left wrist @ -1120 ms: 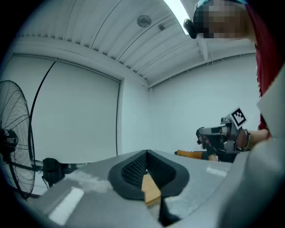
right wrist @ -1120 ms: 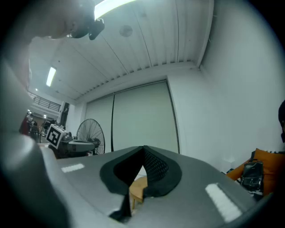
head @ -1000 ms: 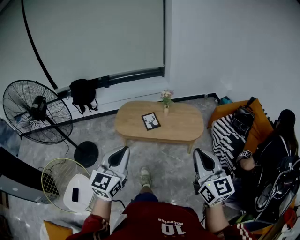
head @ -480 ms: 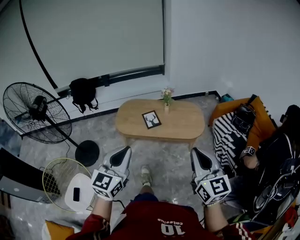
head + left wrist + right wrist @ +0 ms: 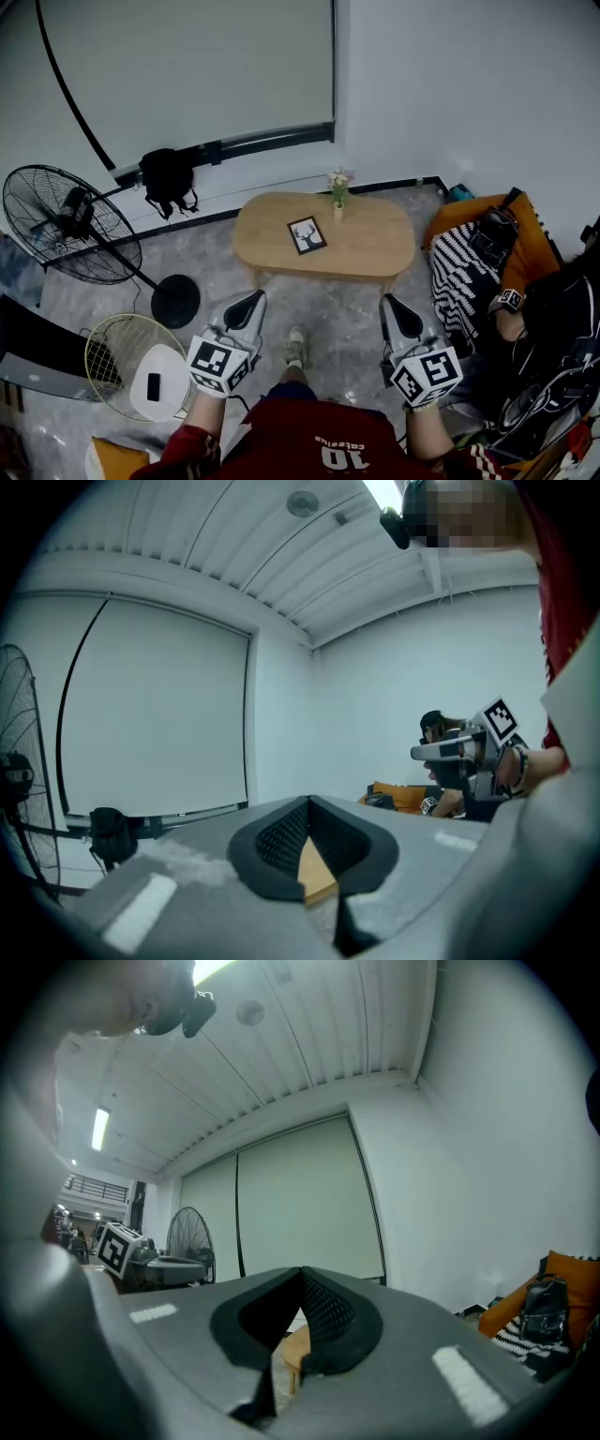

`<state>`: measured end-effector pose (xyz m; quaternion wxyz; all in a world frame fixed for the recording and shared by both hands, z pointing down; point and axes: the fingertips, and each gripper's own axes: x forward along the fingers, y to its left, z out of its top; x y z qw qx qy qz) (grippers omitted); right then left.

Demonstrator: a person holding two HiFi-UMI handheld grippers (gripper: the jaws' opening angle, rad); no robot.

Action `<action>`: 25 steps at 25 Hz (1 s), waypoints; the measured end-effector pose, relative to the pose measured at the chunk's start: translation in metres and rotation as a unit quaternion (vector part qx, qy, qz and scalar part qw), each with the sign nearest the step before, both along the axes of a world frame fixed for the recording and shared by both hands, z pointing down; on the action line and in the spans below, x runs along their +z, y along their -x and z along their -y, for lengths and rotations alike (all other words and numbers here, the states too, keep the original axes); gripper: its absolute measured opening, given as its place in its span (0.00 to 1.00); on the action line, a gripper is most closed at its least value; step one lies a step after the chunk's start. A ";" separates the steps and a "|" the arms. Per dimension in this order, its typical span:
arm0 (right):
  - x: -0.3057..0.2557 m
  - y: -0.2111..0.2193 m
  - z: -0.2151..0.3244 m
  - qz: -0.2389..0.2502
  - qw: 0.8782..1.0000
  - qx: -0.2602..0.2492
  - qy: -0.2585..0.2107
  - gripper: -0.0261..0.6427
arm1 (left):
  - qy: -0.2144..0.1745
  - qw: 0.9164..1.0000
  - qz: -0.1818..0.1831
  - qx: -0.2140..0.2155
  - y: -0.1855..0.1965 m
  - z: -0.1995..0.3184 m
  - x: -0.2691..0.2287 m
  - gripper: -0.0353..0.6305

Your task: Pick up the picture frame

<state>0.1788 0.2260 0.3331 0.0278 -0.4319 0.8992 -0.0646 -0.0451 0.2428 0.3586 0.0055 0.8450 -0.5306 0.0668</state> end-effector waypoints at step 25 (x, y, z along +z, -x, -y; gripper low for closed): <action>0.029 0.073 0.172 -0.010 0.999 -0.021 0.047 0.04 | 0.013 0.998 0.055 0.034 0.048 0.178 0.027 0.06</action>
